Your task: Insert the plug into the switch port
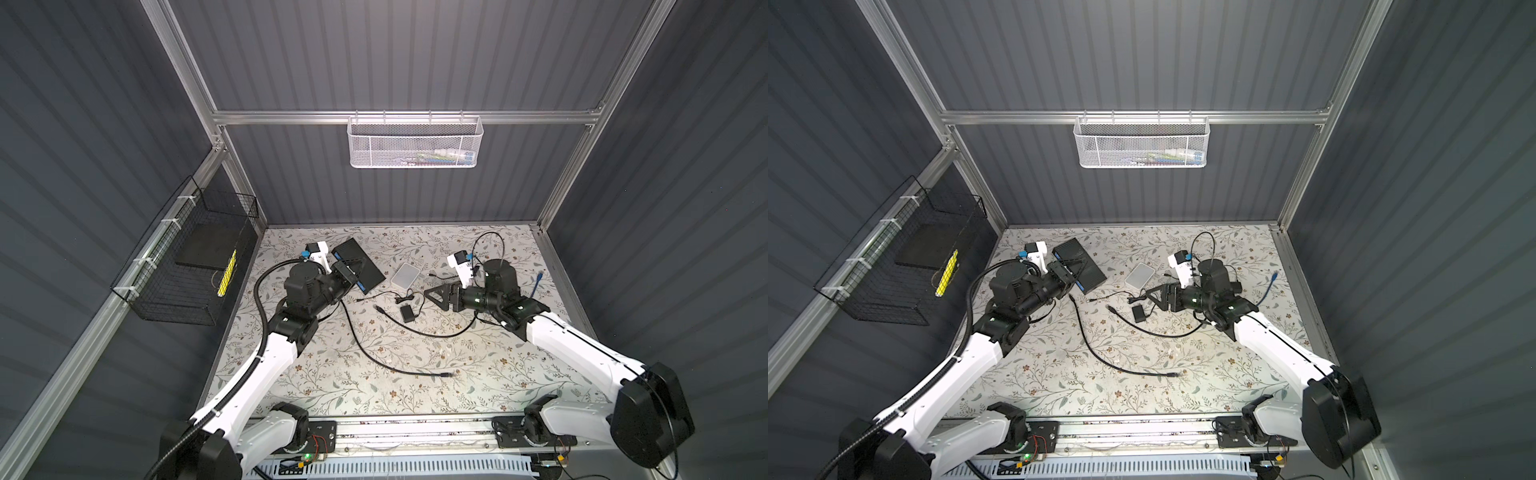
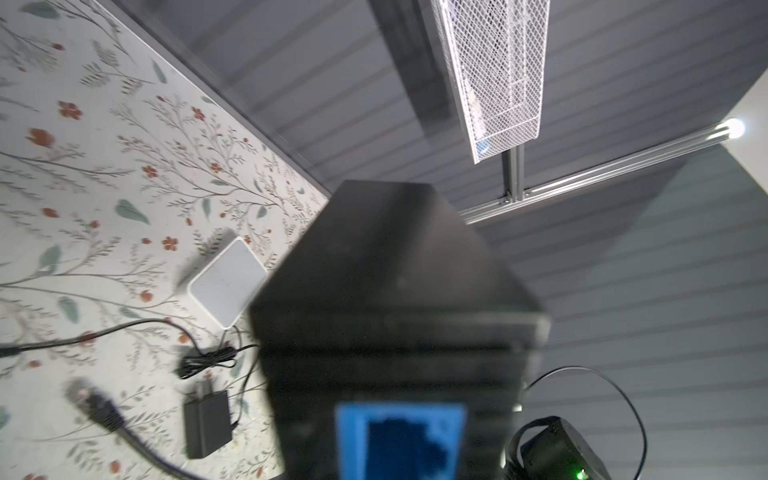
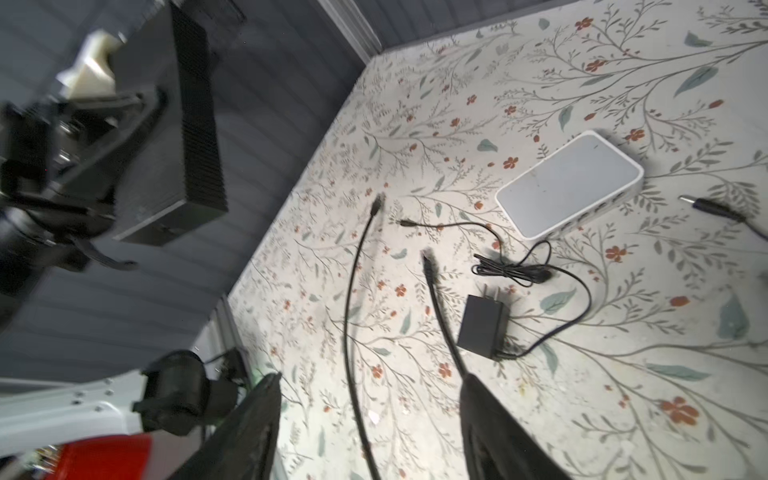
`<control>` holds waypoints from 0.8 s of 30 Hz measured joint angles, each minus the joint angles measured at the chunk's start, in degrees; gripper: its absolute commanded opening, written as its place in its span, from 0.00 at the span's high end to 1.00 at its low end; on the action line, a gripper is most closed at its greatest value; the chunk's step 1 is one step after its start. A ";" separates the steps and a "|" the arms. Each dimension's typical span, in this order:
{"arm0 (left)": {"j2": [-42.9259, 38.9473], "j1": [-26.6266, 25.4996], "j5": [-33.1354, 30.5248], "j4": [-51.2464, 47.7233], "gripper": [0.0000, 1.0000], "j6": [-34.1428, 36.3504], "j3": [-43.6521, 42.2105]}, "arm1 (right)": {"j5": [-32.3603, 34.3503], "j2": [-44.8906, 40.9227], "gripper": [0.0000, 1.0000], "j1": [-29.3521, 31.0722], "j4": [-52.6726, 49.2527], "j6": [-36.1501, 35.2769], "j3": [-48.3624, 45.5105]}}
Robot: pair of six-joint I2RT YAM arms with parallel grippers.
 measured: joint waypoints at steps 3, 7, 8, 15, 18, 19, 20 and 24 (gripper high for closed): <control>-2.97 0.04 -3.13 -6.32 1.00 1.79 0.00 | 1.38 7.98 0.35 2.29 -5.66 -6.67 6.54; -7.39 0.04 -8.55 -14.64 1.00 2.82 -0.20 | 4.22 21.05 0.36 6.12 -12.57 -14.49 19.23; -8.57 0.04 -9.79 -16.37 1.00 2.93 -0.26 | 4.79 23.76 0.37 6.84 -13.53 -15.80 21.66; -13.94 0.04 -16.04 -26.12 1.00 4.13 -0.28 | 10.40 40.61 0.46 8.74 -25.44 -24.50 40.59; -15.50 0.09 -17.09 -29.20 1.00 4.22 -0.31 | 14.14 45.24 0.50 9.42 -29.35 -27.32 45.70; -16.11 0.09 -17.33 -29.73 1.00 4.20 -0.46 | 15.28 46.53 0.51 9.77 -30.71 -28.17 47.01; -16.76 0.09 -17.53 -30.14 1.00 4.17 -0.72 | 16.13 47.56 0.52 10.05 -31.71 -28.48 48.09; -19.19 0.09 -17.68 -31.26 1.00 4.13 -2.38 | 19.87 51.17 0.54 10.91 -34.73 -29.88 51.34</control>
